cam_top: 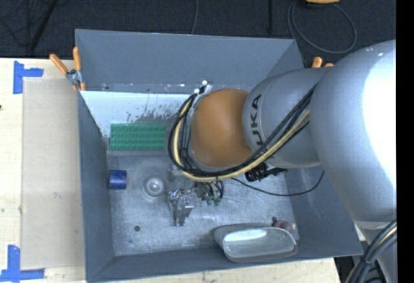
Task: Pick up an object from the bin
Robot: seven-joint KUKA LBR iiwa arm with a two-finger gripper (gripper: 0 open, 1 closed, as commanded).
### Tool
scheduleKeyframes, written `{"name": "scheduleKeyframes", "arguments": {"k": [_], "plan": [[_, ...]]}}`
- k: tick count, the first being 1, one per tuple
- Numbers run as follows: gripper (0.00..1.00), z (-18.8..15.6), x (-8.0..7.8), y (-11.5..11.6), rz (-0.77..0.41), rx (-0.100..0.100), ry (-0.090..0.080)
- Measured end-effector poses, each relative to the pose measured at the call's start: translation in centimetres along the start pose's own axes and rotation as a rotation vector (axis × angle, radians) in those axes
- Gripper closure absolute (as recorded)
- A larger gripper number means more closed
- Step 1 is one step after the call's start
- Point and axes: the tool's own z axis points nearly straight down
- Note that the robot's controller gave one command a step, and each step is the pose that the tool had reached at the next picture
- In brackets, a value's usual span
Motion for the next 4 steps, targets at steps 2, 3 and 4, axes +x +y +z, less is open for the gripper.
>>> {"name": "scheduleKeyframes", "arguments": {"k": [2, 3, 4], "plan": [[0.0, -0.34, -0.09, 0.17, 0.009, 0.001, 0.002], [0.0, -0.38, -0.1, 0.2, 0.015, 0.002, 0.002], [0.0, -0.4, -0.1, 0.21, 0.022, 0.002, 0.002]]}}
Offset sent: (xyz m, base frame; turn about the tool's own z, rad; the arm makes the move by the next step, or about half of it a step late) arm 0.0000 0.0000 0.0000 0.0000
